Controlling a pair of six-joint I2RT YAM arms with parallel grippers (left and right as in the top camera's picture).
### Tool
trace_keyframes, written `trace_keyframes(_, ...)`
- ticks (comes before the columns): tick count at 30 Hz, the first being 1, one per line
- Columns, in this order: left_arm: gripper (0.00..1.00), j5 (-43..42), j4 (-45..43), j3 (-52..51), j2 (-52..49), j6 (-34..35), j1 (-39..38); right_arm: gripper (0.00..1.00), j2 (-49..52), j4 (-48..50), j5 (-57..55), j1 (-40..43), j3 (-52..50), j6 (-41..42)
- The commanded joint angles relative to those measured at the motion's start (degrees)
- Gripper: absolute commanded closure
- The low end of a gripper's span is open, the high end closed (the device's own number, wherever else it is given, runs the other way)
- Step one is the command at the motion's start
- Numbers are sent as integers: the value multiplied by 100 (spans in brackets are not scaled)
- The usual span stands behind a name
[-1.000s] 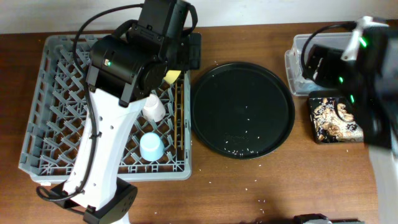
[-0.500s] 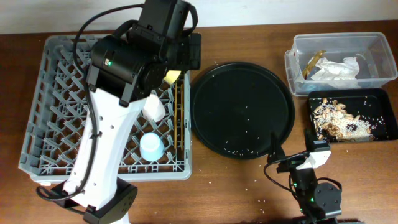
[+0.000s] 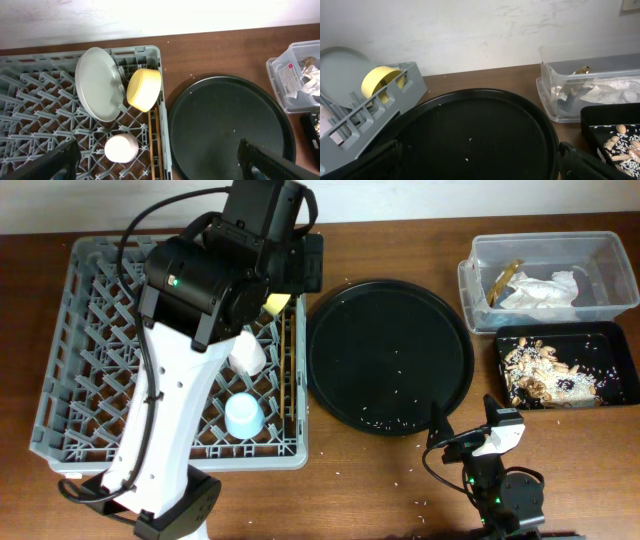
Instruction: Sort waste into correct bins and load items into the dishwasher rack
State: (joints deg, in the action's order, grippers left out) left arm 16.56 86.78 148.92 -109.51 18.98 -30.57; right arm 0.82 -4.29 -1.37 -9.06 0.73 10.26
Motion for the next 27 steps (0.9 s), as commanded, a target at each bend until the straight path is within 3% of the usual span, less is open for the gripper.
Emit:
trace_keyframes(1,0,170,-61,0,-15,-87,0,1,-46,-28,11,-52,-42,-55)
trace_keyframes(4,0,79,-785,-671,514,-258,385,1,-46,-28,11,-52,-42,-55)
trace_keyframes(5,0,-595,-1735,-1845,1097,-734,841,2,-46,-28,11,-52,-42,-55)
trace_keyframes(7,0,-1314,-3152,-3757,2059,-975,1416,2,-46,-28,11,-52,-42,-55)
trace_keyframes(12,0,-2387,-6352,-8721,4996,-1952,2924,2,-46,-28,11,-52,-42,-55)
trace_keyframes(15,0,-2682,-7936,-11532,7125,-2083,3812,2,-46,-28,11,-52,-42,-55)
trace_keyframes(18,0,-2505,-8424,-12830,8537,-2645,3851,2,-46,-28,11,-52,-42,-55)
trace_keyframes(21,0,-2002,-8636,-13877,9718,-2640,3851,2,-46,-28,11,-52,-42,-55)
trace_keyframes(24,0,-1829,-9020,-14528,10201,-2640,3851,2,-46,-28,11,-52,-42,-55)
trace_keyframes(27,0,-1716,-8769,-14845,10671,-2640,3851,2,-46,-28,11,-52,-42,-55)
